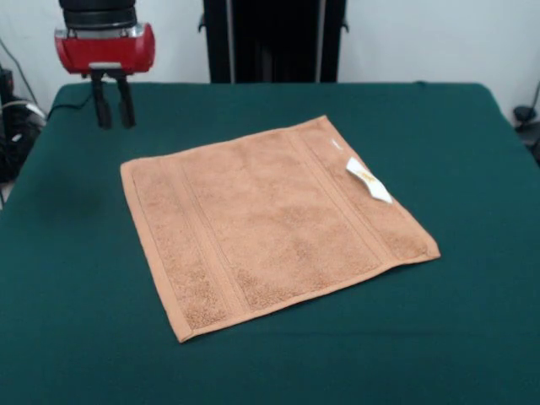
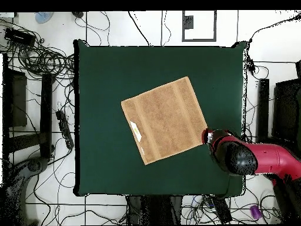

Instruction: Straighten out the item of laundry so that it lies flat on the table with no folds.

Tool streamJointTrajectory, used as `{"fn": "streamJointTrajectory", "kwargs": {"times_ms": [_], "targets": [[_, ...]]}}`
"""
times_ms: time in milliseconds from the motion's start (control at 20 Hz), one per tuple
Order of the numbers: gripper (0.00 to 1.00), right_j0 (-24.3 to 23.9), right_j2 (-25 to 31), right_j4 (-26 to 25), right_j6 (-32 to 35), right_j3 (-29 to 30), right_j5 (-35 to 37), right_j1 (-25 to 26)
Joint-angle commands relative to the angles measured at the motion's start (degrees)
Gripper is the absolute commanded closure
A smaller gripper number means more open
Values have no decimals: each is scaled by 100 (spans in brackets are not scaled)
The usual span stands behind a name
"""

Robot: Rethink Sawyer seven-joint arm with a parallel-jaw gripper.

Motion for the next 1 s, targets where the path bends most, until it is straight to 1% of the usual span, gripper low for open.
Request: {"fn": "streamJointTrajectory", "kwargs": {"times_ms": [50,200,450,700,850,1000], "targets": [[0,423,332,-453,-1712,49,817,-595],[0,374,406,-467,-1856,60,892,-727],[0,276,470,-321,-2152,111,1180,-936],[0,-176,854,65,-2250,515,933,-1301],[0,-590,1223,274,-2656,765,967,-1536],[0,-733,1365,337,-2799,825,1130,-1657]]}}
